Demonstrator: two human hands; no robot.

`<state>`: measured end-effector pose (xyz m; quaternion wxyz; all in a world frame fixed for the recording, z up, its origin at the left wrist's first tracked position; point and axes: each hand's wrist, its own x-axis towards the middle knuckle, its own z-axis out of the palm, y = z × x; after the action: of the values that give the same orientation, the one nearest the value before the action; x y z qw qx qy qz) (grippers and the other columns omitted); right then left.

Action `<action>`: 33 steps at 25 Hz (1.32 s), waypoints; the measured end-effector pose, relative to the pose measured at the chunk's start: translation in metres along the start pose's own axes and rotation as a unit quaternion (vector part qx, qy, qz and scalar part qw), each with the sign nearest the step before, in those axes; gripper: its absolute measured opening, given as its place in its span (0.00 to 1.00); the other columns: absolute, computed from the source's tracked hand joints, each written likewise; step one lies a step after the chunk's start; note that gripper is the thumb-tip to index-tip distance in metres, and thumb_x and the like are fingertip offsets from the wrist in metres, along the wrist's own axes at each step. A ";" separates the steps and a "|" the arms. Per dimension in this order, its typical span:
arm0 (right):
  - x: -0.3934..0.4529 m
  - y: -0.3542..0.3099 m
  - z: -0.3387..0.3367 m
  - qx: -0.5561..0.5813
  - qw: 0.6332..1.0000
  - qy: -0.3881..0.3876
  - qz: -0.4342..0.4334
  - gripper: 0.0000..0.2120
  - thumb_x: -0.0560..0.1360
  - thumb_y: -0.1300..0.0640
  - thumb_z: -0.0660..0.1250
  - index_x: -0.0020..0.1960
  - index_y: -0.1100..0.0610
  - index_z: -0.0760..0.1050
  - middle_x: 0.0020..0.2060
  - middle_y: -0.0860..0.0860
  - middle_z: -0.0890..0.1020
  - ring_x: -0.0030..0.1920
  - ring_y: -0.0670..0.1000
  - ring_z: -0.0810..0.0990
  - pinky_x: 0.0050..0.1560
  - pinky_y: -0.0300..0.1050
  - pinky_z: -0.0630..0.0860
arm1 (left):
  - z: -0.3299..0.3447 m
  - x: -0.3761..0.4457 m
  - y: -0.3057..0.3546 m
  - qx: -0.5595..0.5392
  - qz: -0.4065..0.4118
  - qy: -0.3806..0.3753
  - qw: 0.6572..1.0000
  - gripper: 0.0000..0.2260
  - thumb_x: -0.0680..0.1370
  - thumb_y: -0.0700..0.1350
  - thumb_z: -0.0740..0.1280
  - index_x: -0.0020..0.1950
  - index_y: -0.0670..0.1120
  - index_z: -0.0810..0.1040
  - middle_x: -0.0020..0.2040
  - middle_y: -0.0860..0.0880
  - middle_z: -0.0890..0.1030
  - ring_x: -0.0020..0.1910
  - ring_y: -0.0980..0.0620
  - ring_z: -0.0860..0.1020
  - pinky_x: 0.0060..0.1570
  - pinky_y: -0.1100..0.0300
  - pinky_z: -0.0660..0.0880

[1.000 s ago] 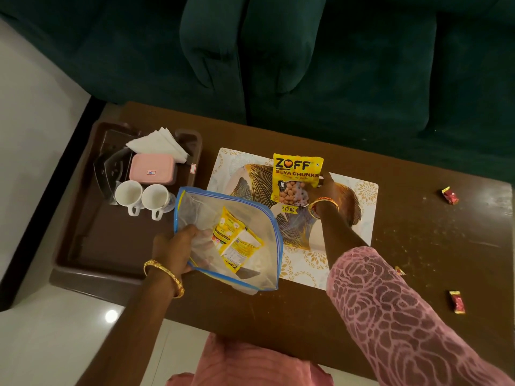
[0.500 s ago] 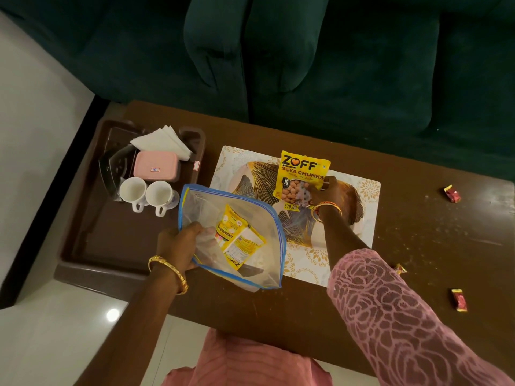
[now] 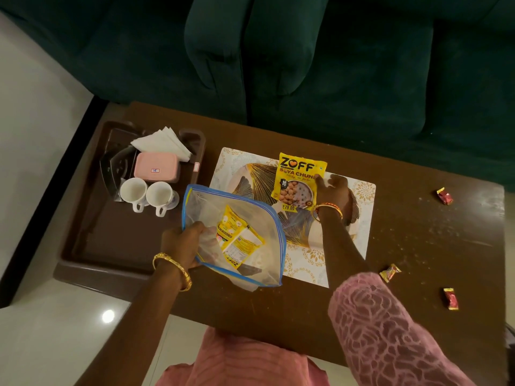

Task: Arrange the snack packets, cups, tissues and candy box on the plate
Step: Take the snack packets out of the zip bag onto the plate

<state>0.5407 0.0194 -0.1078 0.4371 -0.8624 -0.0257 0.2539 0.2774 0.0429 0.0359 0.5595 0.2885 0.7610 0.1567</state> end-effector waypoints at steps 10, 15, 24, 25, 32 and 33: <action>-0.212 -0.098 -0.048 -0.207 0.869 -0.372 -0.253 0.07 0.74 0.63 0.64 0.50 0.61 0.77 0.47 0.58 0.82 0.47 0.55 0.80 0.48 0.45 0.76 | -0.003 -0.027 -0.008 0.185 0.111 0.034 0.976 0.15 0.76 0.43 0.65 0.53 0.32 0.79 0.51 0.33 0.81 0.52 0.36 0.79 0.50 0.50 0.74; -0.217 -0.038 0.016 -0.405 0.845 -0.340 -0.082 0.26 0.75 0.59 0.63 0.70 0.63 0.58 0.66 0.62 0.69 0.66 0.63 0.69 0.65 0.56 0.68 | -0.017 -0.044 -0.027 0.228 0.138 0.029 0.963 0.15 0.76 0.45 0.65 0.47 0.32 0.80 0.45 0.34 0.81 0.48 0.37 0.80 0.45 0.53 0.73; -0.213 0.018 0.040 -0.449 0.839 -0.300 -0.061 0.15 0.79 0.58 0.57 0.64 0.58 0.69 0.63 0.60 0.72 0.63 0.60 0.73 0.62 0.52 0.71 | -0.032 -0.034 -0.043 0.234 0.119 0.023 0.965 0.12 0.75 0.43 0.66 0.45 0.33 0.79 0.34 0.44 0.75 0.39 0.44 0.74 0.40 0.58 0.68; -0.216 0.016 0.039 -0.451 0.841 -0.292 -0.073 0.15 0.79 0.58 0.57 0.64 0.59 0.70 0.63 0.60 0.73 0.62 0.60 0.74 0.62 0.52 0.71 | -0.031 -0.033 -0.043 0.230 0.116 0.027 0.966 0.12 0.75 0.43 0.65 0.46 0.32 0.79 0.35 0.44 0.74 0.40 0.44 0.74 0.40 0.58 0.67; -0.245 -0.036 -0.018 -0.391 0.876 -0.244 -0.143 0.11 0.74 0.60 0.64 0.54 0.63 0.77 0.52 0.63 0.80 0.56 0.62 0.78 0.53 0.52 0.75 | -0.023 -0.027 -0.038 0.206 0.089 0.037 0.974 0.14 0.74 0.42 0.66 0.50 0.31 0.78 0.45 0.35 0.80 0.50 0.36 0.79 0.44 0.52 0.74; -0.250 -0.046 -0.031 -0.375 0.882 -0.235 -0.160 0.10 0.73 0.60 0.64 0.53 0.63 0.78 0.50 0.62 0.81 0.54 0.62 0.79 0.51 0.51 0.76 | -0.022 -0.026 -0.036 0.206 0.087 0.039 0.974 0.15 0.74 0.42 0.66 0.52 0.31 0.78 0.49 0.34 0.81 0.52 0.36 0.79 0.46 0.52 0.74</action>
<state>0.3454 -0.0420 0.0466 0.0969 -0.8611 -0.3586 0.3471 0.2521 0.0004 0.0423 0.4425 0.4561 0.7701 0.0560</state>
